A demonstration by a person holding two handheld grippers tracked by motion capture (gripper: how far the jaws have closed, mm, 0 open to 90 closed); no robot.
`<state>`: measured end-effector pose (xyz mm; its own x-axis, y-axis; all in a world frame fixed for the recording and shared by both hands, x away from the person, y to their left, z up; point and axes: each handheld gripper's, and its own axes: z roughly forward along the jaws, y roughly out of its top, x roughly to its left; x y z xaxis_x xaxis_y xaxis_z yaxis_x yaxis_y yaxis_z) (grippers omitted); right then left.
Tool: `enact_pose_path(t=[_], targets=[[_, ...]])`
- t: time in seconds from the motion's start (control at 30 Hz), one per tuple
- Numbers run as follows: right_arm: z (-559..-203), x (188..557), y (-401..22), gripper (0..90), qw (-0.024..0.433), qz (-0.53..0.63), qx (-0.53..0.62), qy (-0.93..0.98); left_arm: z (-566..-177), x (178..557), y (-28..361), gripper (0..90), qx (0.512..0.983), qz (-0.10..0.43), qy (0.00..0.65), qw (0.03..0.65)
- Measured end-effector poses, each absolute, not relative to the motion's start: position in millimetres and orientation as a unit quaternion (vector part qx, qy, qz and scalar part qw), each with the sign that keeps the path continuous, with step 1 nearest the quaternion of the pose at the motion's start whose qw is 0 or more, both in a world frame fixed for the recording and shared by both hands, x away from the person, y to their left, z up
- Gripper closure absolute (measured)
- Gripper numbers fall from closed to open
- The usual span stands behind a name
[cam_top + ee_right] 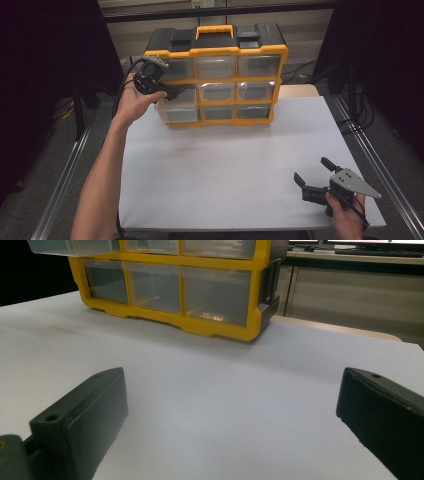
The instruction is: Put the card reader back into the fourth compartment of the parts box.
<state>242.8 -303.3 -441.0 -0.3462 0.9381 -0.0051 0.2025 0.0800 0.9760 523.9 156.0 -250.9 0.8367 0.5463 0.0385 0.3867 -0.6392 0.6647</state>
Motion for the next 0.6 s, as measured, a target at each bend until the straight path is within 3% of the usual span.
enact_pose_path(t=[0.6], targets=[[-441.1,242.6,-303.0,0.2,0.358,0.512,0.442,0.644,-264.5,527.8,150.9,73.6,0.909,0.110,0.266,0.301]])
